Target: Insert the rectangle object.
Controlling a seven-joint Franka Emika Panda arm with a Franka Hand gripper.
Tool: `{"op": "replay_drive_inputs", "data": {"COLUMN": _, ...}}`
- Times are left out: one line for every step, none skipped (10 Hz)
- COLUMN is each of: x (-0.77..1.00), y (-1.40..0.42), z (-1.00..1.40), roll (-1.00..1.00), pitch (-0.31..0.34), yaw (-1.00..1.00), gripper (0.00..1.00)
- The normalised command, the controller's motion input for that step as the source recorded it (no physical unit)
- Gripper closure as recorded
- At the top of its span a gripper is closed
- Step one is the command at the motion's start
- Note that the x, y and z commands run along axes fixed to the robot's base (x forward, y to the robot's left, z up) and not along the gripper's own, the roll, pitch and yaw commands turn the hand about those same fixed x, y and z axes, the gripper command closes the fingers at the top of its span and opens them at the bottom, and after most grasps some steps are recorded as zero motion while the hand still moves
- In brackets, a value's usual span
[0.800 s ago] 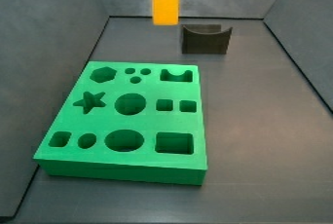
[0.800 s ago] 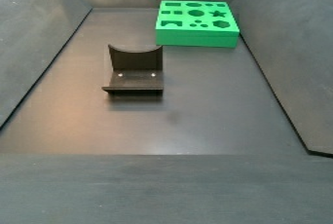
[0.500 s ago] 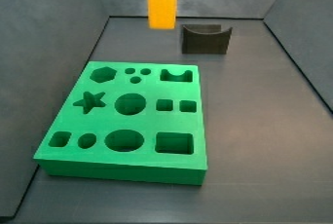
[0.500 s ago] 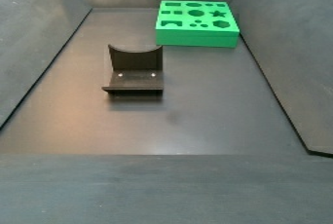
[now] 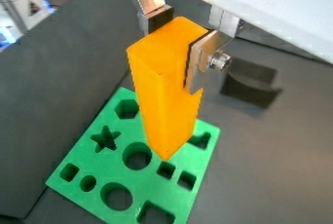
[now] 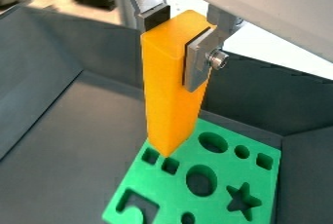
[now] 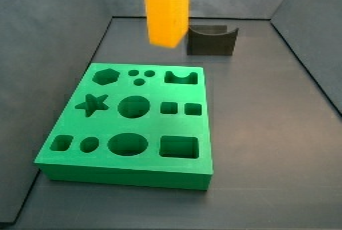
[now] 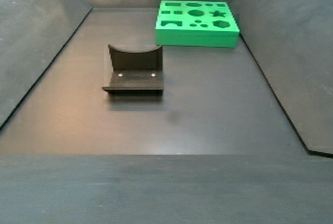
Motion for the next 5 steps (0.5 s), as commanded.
{"op": "replay_drive_inputs", "data": {"x": 0.2, "y": -0.34, "z": -0.08, "roll": 0.01, "pitch": -0.003, "yaw": -0.73, "gripper": 1.0}}
{"op": "replay_drive_inputs", "data": {"x": 0.2, "y": -0.34, "z": -0.08, "roll": 0.01, "pitch": -0.003, "yaw": -0.72, "gripper": 1.0}}
{"op": "replay_drive_inputs", "data": {"x": 0.19, "y": -0.34, "z": -0.08, "roll": 0.01, "pitch": 0.0, "yaw": -0.74, "gripper": 1.0}}
{"op": "replay_drive_inputs", "data": {"x": 0.14, "y": -0.33, "z": -0.07, "roll": 0.01, "pitch": 0.0, "yaw": -0.77, "gripper": 1.0}}
{"op": "replay_drive_inputs", "data": {"x": 0.1, "y": -0.32, "z": -0.07, "roll": 0.01, "pitch": 0.0, "yaw": -0.81, "gripper": 1.0}}
